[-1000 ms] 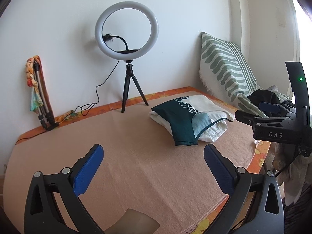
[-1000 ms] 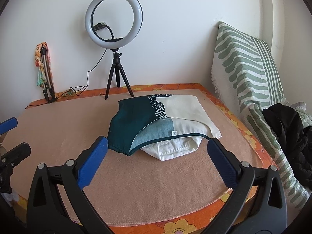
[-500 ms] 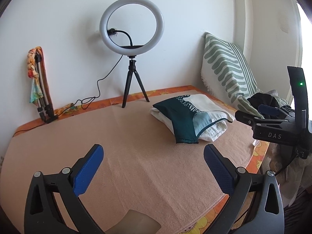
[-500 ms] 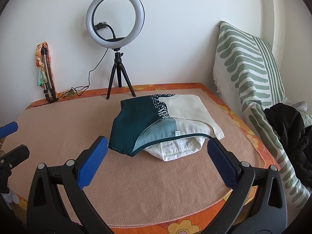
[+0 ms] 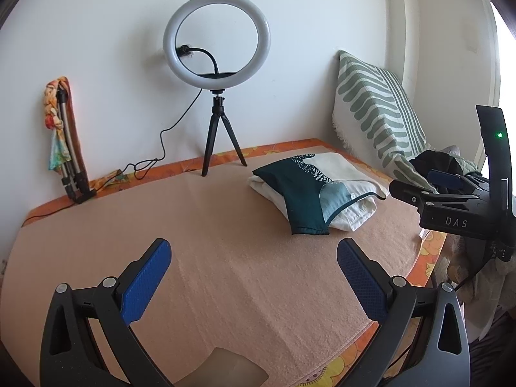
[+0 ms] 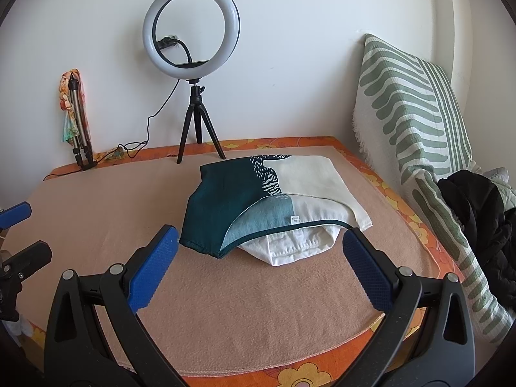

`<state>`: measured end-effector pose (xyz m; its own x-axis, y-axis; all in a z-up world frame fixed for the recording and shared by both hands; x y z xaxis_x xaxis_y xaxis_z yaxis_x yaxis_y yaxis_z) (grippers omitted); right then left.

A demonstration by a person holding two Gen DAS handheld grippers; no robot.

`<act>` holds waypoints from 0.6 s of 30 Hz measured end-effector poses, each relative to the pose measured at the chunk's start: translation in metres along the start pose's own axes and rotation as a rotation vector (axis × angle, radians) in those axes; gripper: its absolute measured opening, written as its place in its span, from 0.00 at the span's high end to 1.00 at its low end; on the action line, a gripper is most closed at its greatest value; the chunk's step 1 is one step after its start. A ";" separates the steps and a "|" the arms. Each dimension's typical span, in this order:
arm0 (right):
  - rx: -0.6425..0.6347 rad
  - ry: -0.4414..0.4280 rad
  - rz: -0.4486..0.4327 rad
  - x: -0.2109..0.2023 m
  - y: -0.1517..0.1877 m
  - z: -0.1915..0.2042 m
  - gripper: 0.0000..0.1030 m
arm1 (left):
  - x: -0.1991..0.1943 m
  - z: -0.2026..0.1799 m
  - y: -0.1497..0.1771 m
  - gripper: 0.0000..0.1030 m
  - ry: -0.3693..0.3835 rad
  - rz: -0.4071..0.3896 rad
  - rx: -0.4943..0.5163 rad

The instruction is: Fold small clothes

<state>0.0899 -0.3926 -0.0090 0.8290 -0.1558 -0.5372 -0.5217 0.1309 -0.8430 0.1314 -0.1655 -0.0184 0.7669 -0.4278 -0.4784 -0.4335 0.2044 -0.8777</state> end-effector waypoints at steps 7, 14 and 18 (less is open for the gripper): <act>0.007 0.002 0.000 0.000 0.000 0.000 0.00 | 0.000 -0.002 0.003 0.01 -0.004 0.007 0.002; 0.019 0.003 0.000 0.000 0.001 -0.002 0.00 | 0.002 0.000 0.003 0.01 -0.008 0.009 0.007; 0.017 0.001 0.001 -0.001 0.001 -0.002 0.00 | 0.001 0.001 0.003 0.01 -0.007 0.011 0.003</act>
<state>0.0879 -0.3943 -0.0095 0.8283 -0.1568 -0.5379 -0.5189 0.1478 -0.8420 0.1314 -0.1647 -0.0220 0.7655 -0.4194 -0.4880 -0.4404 0.2115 -0.8725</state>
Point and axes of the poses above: each gripper's, at about its wrist camera, not at the fingertips, and x roughly the way its jaws point, z to its left, y to its underside, the point moved 3 cm from there along x, roughly the way its jaws point, and after that the axes turned 5 degrees about -z, right-handed, at the moved point
